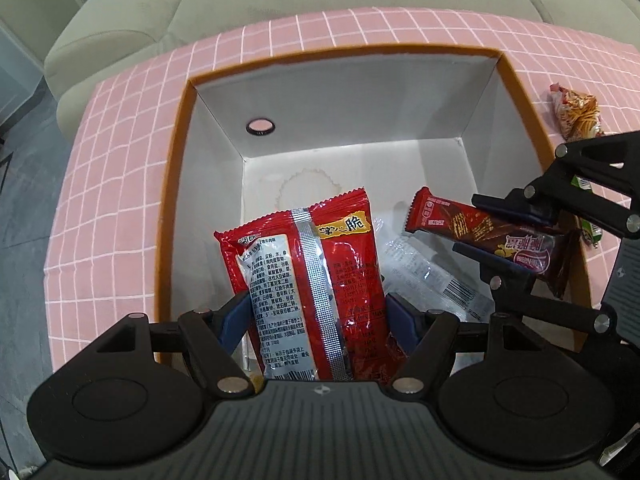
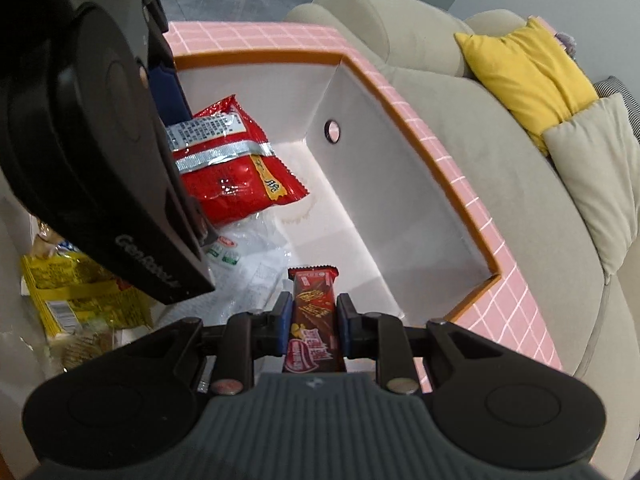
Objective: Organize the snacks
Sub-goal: 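Lower both snacks into the orange box, then open both tools and withdraw them from the box toward the remaining snacks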
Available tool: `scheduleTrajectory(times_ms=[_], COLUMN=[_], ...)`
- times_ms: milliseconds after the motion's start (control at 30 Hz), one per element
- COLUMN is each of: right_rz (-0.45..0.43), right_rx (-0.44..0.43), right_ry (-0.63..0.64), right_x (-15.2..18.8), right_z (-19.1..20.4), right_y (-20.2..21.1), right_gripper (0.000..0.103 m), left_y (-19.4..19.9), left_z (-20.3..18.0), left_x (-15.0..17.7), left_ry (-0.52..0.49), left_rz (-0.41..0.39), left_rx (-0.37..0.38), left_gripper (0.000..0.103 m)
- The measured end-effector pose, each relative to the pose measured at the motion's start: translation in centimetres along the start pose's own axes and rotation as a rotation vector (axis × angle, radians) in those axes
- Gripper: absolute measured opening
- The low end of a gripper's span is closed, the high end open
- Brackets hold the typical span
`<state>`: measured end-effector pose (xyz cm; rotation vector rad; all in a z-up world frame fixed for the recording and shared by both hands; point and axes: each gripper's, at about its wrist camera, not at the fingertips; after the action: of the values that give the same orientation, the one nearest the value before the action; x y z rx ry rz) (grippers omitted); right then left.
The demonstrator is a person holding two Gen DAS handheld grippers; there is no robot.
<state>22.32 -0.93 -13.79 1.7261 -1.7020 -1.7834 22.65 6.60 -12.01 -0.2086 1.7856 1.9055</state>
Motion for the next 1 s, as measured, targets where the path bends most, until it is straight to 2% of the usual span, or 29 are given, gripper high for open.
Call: scheduleTrajectory(times_ms=[267,533,600,700,767,833,1000], right_rz=[0.007,0.03,0.034,0.032,0.025,0.016,-0.005], right_rx=[0.016,0.008,0.0,-0.008,-0.002,0.007,0.033], right_ry=[0.05,0.07,0.073,0.071,0.068,0.059,0.035], right_x=[0.2,0.1,0.0,-0.3,-0.5,-0.5,-0.7], right_z=[0.2,0.4,0.5,0.6,0.6,0.6,0.3], right_y=[-0.7,-0.9,-0.8,-0.6,-0.3,0.2,1.6], right_gripper=[0.019,0.02,0.025,0.04,0.054,0.062,0.068], left_y=[-1.4,-1.2,-0.9,-0.3,-0.1,0.6,2.9], left_z=[-0.3,0.3,0.5,0.5,0.6,0.7,0.6], left_x=[-0.1,0.2,0.3,0.6,0.7,0.7,0.7], left_ry=[-0.008,0.007,0.011,0.013,0.017,0.023,0.037], left_rz=[0.032,0.031,0.027,0.023,0.015,-0.001,-0.063], left_rx=[-0.004,-0.014,-0.015,-0.013,-0.018,-0.024,-0.02], left_gripper=[0.083,0.086,0.087,0.088,0.088,0.088,0.089])
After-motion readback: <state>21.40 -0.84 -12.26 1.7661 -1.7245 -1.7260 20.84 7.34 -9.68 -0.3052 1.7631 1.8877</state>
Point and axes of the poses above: each gripper's, at about its wrist camera, not at the fingertips, and y roughly against the way its jaws point, z to its left, x to its underside, and after that the axes turned 12 degrees about -z, right-handed
